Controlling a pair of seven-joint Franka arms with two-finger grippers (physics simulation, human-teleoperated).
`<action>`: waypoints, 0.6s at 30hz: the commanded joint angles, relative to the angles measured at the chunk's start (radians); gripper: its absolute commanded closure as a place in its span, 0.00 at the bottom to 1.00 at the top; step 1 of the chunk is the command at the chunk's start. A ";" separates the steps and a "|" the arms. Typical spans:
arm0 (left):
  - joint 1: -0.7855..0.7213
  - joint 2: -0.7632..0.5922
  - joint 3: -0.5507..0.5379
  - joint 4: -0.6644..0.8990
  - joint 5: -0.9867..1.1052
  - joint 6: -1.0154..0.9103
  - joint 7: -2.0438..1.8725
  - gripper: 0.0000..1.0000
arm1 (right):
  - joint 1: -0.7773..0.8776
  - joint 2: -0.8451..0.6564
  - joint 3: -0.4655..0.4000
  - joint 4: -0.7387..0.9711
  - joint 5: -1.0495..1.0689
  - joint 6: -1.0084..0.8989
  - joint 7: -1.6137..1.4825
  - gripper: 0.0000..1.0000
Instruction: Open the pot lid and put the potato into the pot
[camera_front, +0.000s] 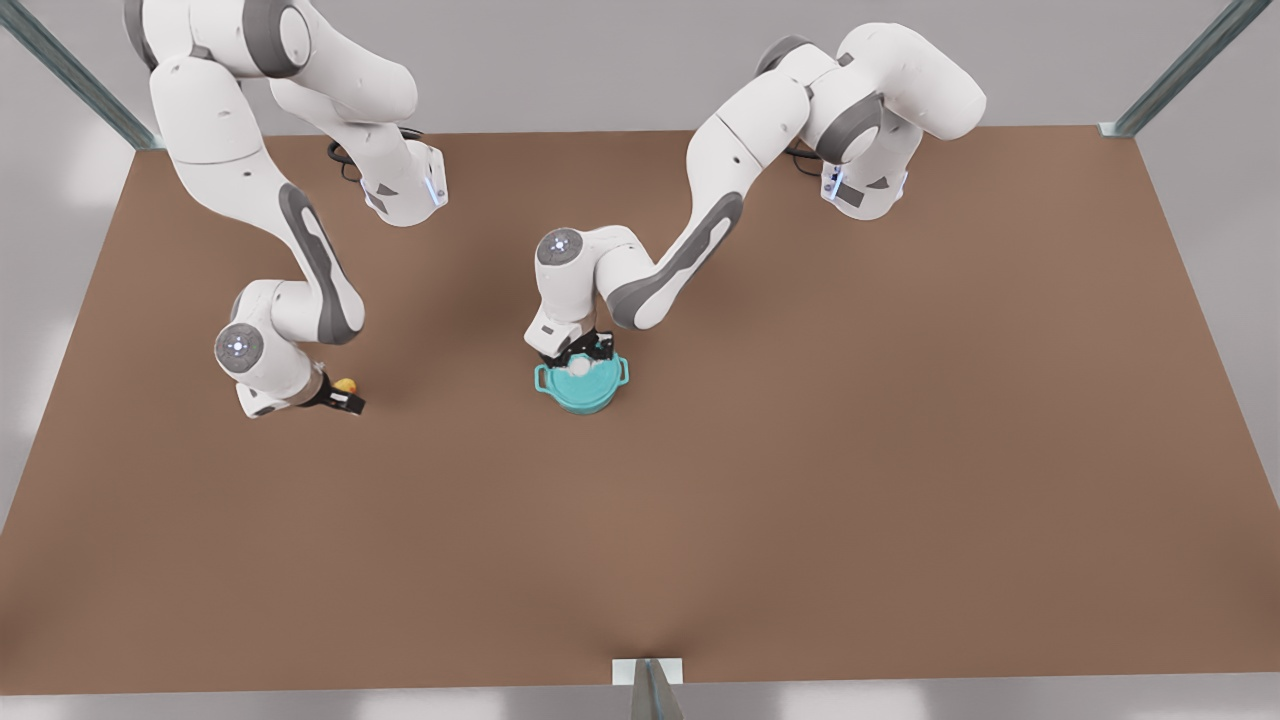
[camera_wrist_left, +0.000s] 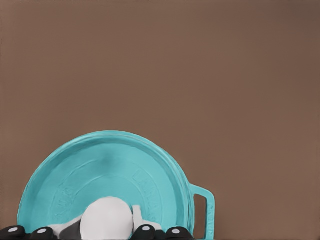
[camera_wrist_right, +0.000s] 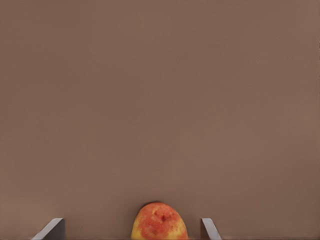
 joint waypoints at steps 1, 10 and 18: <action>0.005 -0.005 0.004 0.003 -0.005 -0.020 -0.128 0.87 | -0.004 0.005 0.000 -0.006 -0.025 0.007 0.052 0.00; 0.567 0.057 -0.001 0.046 -0.031 -0.052 0.584 0.81 | -0.003 0.050 0.000 -0.015 -0.060 0.013 0.055 0.00; 0.620 -0.205 -0.002 0.049 -0.051 -0.584 1.030 0.00 | -0.004 0.056 0.000 -0.018 -0.062 0.011 0.060 0.14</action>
